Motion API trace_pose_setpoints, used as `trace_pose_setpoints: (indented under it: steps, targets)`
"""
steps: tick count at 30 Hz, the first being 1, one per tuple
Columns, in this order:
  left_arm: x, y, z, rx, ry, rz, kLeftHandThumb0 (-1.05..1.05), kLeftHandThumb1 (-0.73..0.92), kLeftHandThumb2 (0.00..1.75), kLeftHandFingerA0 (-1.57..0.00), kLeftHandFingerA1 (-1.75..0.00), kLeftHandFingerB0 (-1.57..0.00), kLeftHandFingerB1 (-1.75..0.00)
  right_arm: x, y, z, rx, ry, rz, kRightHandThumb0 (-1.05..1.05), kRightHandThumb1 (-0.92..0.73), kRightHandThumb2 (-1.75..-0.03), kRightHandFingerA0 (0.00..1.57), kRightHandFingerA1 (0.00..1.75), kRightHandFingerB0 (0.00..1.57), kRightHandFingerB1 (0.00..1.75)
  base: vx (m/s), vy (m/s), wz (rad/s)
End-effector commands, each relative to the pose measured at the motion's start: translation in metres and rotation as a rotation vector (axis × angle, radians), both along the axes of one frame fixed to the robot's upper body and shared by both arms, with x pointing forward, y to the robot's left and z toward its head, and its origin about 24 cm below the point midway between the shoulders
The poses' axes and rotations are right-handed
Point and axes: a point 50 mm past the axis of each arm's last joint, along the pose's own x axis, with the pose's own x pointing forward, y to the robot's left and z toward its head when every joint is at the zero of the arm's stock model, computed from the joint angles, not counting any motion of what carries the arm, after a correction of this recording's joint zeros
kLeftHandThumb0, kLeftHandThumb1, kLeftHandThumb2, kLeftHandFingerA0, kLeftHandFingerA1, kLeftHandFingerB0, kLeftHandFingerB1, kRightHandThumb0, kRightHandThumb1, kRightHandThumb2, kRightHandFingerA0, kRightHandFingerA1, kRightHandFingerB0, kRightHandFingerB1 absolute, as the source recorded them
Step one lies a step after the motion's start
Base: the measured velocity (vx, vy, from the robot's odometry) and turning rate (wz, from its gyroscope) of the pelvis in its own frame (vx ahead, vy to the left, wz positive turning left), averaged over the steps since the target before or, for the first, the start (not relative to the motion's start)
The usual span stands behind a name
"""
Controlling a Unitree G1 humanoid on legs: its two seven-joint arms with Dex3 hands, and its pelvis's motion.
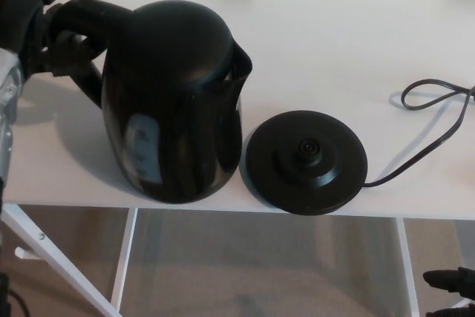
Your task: The robot walk towards a table in front and uses its left hand to pick up the pot from the base and places it on the table
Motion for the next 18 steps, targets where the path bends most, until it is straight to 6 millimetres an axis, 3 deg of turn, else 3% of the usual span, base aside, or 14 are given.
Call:
trace_pose_setpoints:
  steps: [1, 18]
  targets:
    - [-0.006, 0.014, -0.004, 0.057, 0.024, -0.015, -0.65, 0.41, 0.73, 0.00, -0.01, 0.00, 0.00, 0.000, -0.005, 0.002, -0.015, 0.009, 0.003, -0.30, -0.60, -0.58, 0.62, 0.48, 0.52, 0.43, 0.00, 0.000, 0.00]
    - [-0.017, 0.034, -0.016, 0.100, 0.097, -0.056, -0.61, 0.39, 0.71, 0.00, 0.00, 0.00, 0.00, 0.001, -0.006, 0.003, -0.012, 0.008, -0.009, -0.27, -0.60, -0.58, 0.63, 0.49, 0.52, 0.43, 0.00, 0.000, 0.00]
